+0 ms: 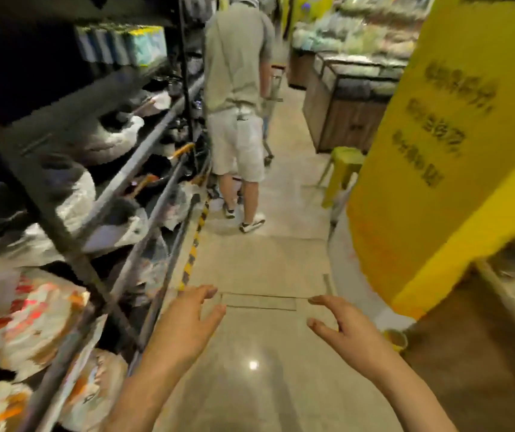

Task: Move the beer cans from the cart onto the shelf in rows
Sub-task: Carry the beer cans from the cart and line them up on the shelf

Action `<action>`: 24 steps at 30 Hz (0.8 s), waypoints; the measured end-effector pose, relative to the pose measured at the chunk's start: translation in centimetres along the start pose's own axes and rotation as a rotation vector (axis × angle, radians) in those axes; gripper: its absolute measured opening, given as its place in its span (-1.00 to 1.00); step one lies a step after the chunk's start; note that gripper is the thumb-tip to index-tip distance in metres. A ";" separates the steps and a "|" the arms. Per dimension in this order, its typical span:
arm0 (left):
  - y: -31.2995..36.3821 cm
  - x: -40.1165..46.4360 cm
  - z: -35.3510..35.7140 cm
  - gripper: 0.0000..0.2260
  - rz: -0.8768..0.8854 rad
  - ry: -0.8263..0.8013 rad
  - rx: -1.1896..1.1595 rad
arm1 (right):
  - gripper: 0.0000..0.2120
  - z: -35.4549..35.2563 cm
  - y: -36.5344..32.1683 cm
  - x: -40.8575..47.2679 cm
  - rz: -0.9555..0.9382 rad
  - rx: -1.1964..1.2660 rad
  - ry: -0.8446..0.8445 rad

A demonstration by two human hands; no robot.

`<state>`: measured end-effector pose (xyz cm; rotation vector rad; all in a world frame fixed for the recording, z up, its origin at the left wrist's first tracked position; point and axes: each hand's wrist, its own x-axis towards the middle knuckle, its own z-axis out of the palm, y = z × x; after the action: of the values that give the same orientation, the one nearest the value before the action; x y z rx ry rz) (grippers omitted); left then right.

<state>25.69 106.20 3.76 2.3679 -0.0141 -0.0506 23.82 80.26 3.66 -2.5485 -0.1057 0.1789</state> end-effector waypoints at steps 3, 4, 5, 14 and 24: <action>6.3 -0.7 8.3 -0.71 0.107 -0.258 -0.123 | -0.64 -3.7 7.7 -8.3 0.259 0.074 0.139; 8.4 -1.2 11.0 -0.71 0.147 -0.337 -0.153 | -0.65 -4.6 9.9 -11.1 0.331 0.088 0.206; 10.6 -1.7 13.7 -0.71 0.189 -0.420 -0.164 | -0.66 -5.4 11.9 -13.9 0.408 0.091 0.265; 26.0 -8.6 29.3 -0.67 0.535 -0.881 -0.213 | -0.72 -8.7 20.8 -30.4 0.885 0.278 0.623; 32.8 -2.4 38.9 -0.54 0.331 -0.992 -0.202 | -0.77 -15.2 33.0 -28.0 0.850 0.354 0.685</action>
<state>21.85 55.67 -1.07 1.8878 -0.8219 -0.9947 -0.28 41.36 0.86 -2.0128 1.1580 -0.3315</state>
